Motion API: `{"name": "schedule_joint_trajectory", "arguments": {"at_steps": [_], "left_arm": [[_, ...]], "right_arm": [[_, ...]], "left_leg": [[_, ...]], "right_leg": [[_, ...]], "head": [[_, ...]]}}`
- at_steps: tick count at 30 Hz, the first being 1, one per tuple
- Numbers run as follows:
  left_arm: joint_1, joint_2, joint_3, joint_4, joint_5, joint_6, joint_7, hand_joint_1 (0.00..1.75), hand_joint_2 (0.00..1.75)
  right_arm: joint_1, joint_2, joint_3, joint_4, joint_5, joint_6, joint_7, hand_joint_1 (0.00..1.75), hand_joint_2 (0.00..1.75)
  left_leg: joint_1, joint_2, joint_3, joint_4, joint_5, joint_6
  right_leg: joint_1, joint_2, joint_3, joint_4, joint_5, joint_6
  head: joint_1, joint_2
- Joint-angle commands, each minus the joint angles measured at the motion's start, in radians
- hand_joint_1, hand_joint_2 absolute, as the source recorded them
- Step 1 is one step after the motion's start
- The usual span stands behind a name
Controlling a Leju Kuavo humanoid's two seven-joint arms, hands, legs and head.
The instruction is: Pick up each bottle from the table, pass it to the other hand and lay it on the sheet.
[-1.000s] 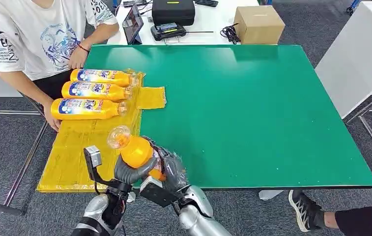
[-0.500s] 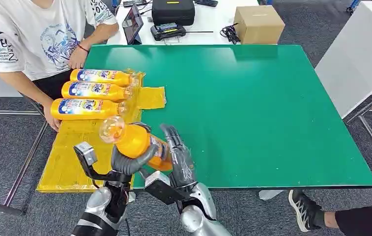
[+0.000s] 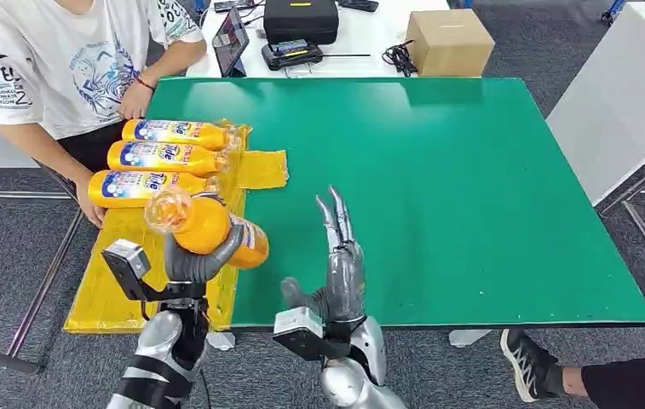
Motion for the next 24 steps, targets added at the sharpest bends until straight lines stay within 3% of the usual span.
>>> {"name": "schedule_joint_trajectory", "arguments": {"at_steps": [1,5,8,12,16,24], "left_arm": [[-0.118,0.011,0.101,0.17,-0.07,0.085,-0.027,1.75,1.75],[-0.166,0.081,0.04,0.24,-0.451,0.329,-0.059,1.75,1.75],[-0.234,0.149,0.035,0.362,-0.843,0.515,0.023,1.75,1.75],[-0.257,0.142,0.18,0.412,-1.194,0.515,0.071,1.75,1.75],[-0.263,0.136,0.199,0.443,-1.339,0.515,0.122,1.75,1.75],[-0.294,0.147,0.158,0.532,-1.363,0.497,0.169,1.75,1.75]], "right_arm": [[0.028,0.003,-0.001,-0.077,-0.008,-0.007,-0.052,0.0,0.0],[0.004,-0.025,0.032,-0.104,-0.036,-0.007,-0.035,0.0,0.0],[-0.022,-0.039,0.061,-0.103,-0.056,-0.003,-0.013,0.0,0.0],[-0.032,-0.039,0.07,-0.092,-0.07,-0.003,-0.001,0.0,0.0],[-0.028,-0.04,0.067,-0.096,-0.078,0.001,0.005,0.0,0.0],[-0.01,-0.046,0.053,-0.116,-0.083,0.015,0.016,0.0,0.0]], "left_leg": [[0.002,0.0,0.006,0.0,-0.002,-0.002],[0.002,0.0,0.006,-0.001,-0.002,-0.002],[0.001,0.001,0.004,-0.001,-0.001,-0.001],[0.002,0.004,0.007,-0.001,-0.002,-0.002],[0.002,0.003,0.008,-0.001,-0.003,-0.002],[0.001,0.0,0.003,-0.001,0.0,-0.001]], "right_leg": [[0.002,-0.001,0.006,0.0,-0.002,-0.003],[0.002,-0.001,0.007,-0.001,-0.002,-0.002],[0.001,0.0,0.004,-0.001,-0.001,-0.002],[0.002,0.003,0.006,-0.001,-0.001,-0.003],[0.002,0.002,0.007,-0.001,-0.002,-0.003],[0.001,0.0,0.003,-0.001,-0.001,-0.001]], "head": [[0.0,0.0],[0.0,0.0],[0.0,0.0],[0.0,0.0],[0.0,0.0],[0.0,0.0]]}}
